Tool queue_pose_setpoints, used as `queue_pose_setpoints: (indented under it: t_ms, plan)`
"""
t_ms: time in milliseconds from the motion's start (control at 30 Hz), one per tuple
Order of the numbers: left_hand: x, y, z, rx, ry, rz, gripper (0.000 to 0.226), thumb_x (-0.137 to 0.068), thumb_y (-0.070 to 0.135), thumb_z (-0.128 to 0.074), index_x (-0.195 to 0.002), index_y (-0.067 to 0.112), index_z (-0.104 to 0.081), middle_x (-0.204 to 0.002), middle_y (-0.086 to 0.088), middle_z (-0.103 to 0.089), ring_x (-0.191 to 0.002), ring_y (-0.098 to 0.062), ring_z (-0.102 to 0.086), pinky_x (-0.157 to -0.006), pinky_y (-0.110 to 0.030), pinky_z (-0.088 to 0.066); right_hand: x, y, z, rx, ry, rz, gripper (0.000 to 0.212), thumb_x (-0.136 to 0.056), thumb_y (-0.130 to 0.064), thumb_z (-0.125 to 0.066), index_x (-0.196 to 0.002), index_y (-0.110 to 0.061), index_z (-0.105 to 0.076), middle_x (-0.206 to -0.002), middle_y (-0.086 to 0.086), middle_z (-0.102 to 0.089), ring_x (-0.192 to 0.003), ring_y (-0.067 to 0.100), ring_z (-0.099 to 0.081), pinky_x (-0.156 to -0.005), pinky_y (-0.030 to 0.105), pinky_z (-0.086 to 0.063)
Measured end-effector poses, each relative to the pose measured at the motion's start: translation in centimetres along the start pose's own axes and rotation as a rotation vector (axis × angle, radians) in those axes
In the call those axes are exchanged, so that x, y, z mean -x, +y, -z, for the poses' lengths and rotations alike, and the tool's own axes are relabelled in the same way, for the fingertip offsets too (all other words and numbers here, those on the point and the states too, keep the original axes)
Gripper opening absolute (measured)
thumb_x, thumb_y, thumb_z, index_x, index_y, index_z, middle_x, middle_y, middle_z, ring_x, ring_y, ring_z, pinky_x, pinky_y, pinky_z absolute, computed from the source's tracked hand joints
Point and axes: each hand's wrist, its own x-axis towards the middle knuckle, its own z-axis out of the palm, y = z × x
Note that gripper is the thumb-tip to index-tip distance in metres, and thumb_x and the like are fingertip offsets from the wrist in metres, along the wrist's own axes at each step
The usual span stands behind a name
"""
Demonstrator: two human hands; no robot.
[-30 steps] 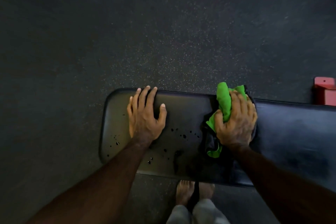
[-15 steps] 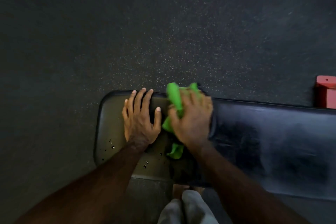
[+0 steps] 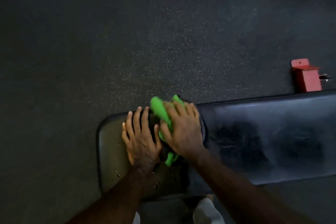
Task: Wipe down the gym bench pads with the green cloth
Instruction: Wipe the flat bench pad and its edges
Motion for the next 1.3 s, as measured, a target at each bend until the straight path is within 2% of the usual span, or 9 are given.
queue_pose_setpoints:
  t_ms: [67,133,333,500,567,733,933,1133,1300]
  plan:
    - [0.0,0.0,0.0,0.013,0.012,-0.009,0.063,-0.096,0.045,-0.043,-0.156,0.024,-0.039,-0.164,0.002,-0.035,-0.155,-0.026,-0.024,-0.123,-0.052,-0.02,1.8,2.6,0.9,-0.001,-0.091,0.252,0.068,-0.089,-0.045,-0.054,-0.154,-0.025,-0.047,-0.159,0.002,-0.046,-0.148,0.03,-0.038,-0.124,0.052,-0.025]
    - [0.0,0.0,0.1,0.039,0.01,0.003,0.063,-0.097,0.044,-0.047,-0.156,0.025,-0.04,-0.164,0.002,-0.036,-0.155,-0.025,-0.024,-0.123,-0.049,-0.017,2.3,5.5,1.5,0.039,-0.055,0.251,0.072,-0.086,-0.043,-0.055,-0.154,-0.02,-0.048,-0.161,0.005,-0.045,-0.15,0.03,-0.038,-0.124,0.051,-0.025]
    - [-0.2,-0.5,1.1,0.18,-0.048,-0.012,0.058,-0.102,0.043,-0.047,-0.157,0.027,-0.041,-0.165,0.007,-0.035,-0.156,-0.019,-0.022,-0.125,-0.043,-0.015,1.9,-0.7,-1.0,-0.058,0.344,-0.449,0.067,-0.084,-0.04,-0.053,-0.147,-0.016,-0.054,-0.156,0.01,-0.049,-0.15,0.037,-0.035,-0.122,0.057,-0.028]
    - [-0.9,-3.4,3.4,0.445,-0.135,-0.075,0.059,-0.102,0.028,-0.044,-0.161,0.024,-0.035,-0.163,0.006,-0.041,-0.151,-0.011,-0.032,-0.118,-0.034,-0.024,4.9,-2.2,-2.3,0.078,-0.051,0.103,0.08,-0.086,-0.044,-0.049,-0.163,-0.031,-0.03,-0.172,-0.001,-0.023,-0.159,0.03,-0.017,-0.127,0.05,-0.015]
    - [-1.7,-5.6,4.0,0.445,-0.134,-0.171,0.058,-0.101,0.026,-0.047,-0.159,0.024,-0.038,-0.164,0.004,-0.038,-0.151,-0.013,-0.033,-0.116,-0.031,-0.024,4.3,0.1,-1.5,0.153,-0.053,0.138,0.083,-0.085,-0.043,-0.05,-0.164,-0.029,-0.028,-0.172,-0.002,-0.023,-0.158,0.028,-0.019,-0.127,0.051,-0.02]
    - [-2.5,-8.9,3.4,0.251,-0.043,-0.172,0.048,-0.105,0.033,-0.045,-0.152,0.024,-0.05,-0.162,0.002,-0.042,-0.153,-0.019,-0.031,-0.126,-0.043,-0.02,2.6,-5.6,-3.8,-0.085,0.333,-0.502,0.076,-0.083,-0.039,-0.052,-0.156,-0.02,-0.044,-0.166,0.005,-0.037,-0.156,0.034,-0.022,-0.126,0.055,-0.02]
    - [-2.4,-9.4,3.1,0.571,0.046,-0.098,0.044,-0.104,0.017,-0.041,-0.143,0.011,-0.059,-0.148,-0.002,-0.059,-0.144,-0.019,-0.047,-0.123,-0.041,-0.029,5.7,-4.1,-3.7,0.097,-0.051,0.2,0.082,-0.084,-0.044,-0.052,-0.162,-0.028,-0.033,-0.172,-0.001,-0.024,-0.159,0.03,-0.018,-0.127,0.05,-0.019]
    - [-2.5,-9.6,3.5,0.649,0.031,-0.103,0.044,-0.102,0.014,-0.043,-0.142,0.009,-0.061,-0.146,-0.001,-0.06,-0.143,-0.017,-0.047,-0.122,-0.046,-0.032,2.3,-7.1,-4.3,-0.083,0.298,-0.511,0.076,-0.084,-0.04,-0.052,-0.156,-0.019,-0.043,-0.166,0.006,-0.035,-0.157,0.035,-0.02,-0.126,0.055,-0.018]
    - [-2.6,-10.1,3.5,0.659,0.026,-0.134,0.046,-0.1,0.018,-0.041,-0.14,0.007,-0.062,-0.144,-0.003,-0.062,-0.14,-0.019,-0.049,-0.116,-0.054,-0.037,3.2,-6.6,-4.5,0.116,-0.085,0.291,0.08,-0.085,-0.046,-0.052,-0.161,-0.028,-0.035,-0.169,0.001,-0.029,-0.157,0.03,-0.021,-0.128,0.048,-0.017]
